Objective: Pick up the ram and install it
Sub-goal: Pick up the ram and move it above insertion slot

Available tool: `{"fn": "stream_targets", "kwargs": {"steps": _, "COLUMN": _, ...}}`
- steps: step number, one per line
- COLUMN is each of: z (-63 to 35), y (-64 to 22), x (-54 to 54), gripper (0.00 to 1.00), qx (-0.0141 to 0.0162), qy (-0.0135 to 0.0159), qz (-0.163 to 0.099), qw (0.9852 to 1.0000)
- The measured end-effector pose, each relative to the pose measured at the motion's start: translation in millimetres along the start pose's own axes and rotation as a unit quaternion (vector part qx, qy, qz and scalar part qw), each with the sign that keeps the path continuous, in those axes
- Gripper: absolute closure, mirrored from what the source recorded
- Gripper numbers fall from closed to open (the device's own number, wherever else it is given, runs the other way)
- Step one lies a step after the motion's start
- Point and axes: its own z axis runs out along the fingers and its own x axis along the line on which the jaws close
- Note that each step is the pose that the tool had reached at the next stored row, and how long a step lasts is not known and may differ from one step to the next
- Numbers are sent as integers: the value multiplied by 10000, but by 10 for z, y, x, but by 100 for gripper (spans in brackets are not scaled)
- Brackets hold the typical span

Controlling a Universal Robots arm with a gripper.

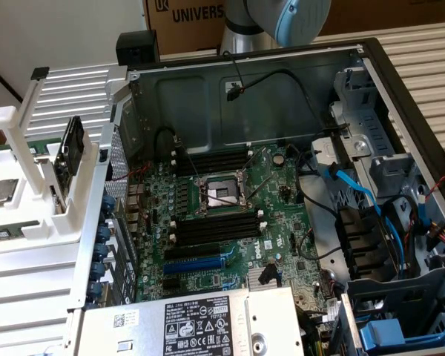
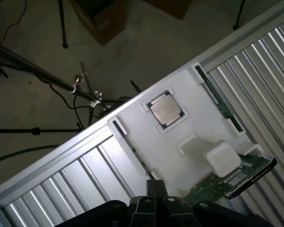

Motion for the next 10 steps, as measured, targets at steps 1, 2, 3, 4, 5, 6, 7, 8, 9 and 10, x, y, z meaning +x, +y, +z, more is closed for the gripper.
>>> {"fn": "stream_targets", "kwargs": {"steps": 1, "z": 0, "y": 0, "x": 0, "gripper": 90, "qx": -3, "qy": 4, "qz": -86, "qw": 10000}}
{"fn": "stream_targets", "kwargs": {"steps": 2, "z": 0, "y": 0, "x": 0, "gripper": 90, "qx": -9, "qy": 13, "qz": -269, "qw": 9996}}
{"fn": "stream_targets", "kwargs": {"steps": 3, "z": 1, "y": 0, "x": 0, "gripper": 90, "qx": -17, "qy": 28, "qz": -546, "qw": 9985}}
{"fn": "stream_targets", "kwargs": {"steps": 4, "z": 1, "y": 0, "x": 0, "gripper": 90, "qx": -20, "qy": 32, "qz": -636, "qw": 9980}}
{"fn": "stream_targets", "kwargs": {"steps": 5, "z": 0, "y": 0, "x": 0, "gripper": 90, "qx": -26, "qy": 42, "qz": -813, "qw": 9967}}
{"fn": "stream_targets", "kwargs": {"steps": 6, "z": 0, "y": 0, "x": 0, "gripper": 90, "qx": -32, "qy": 51, "qz": -999, "qw": 9950}}
{"fn": "stream_targets", "kwargs": {"steps": 7, "z": 1, "y": 0, "x": 0, "gripper": 90, "qx": -34, "qy": 56, "qz": -1088, "qw": 9940}}
{"fn": "stream_targets", "kwargs": {"steps": 8, "z": 0, "y": 0, "x": 0, "gripper": 90, "qx": -38, "qy": 61, "qz": -1180, "qw": 9930}}
{"fn": "stream_targets", "kwargs": {"steps": 9, "z": 0, "y": 0, "x": 0, "gripper": 90, "qx": -41, "qy": 65, "qz": -1270, "qw": 9919}}
{"fn": "stream_targets", "kwargs": {"steps": 10, "z": 0, "y": 0, "x": 0, "gripper": 90, "qx": -43, "qy": 70, "qz": -1361, "qw": 9907}}
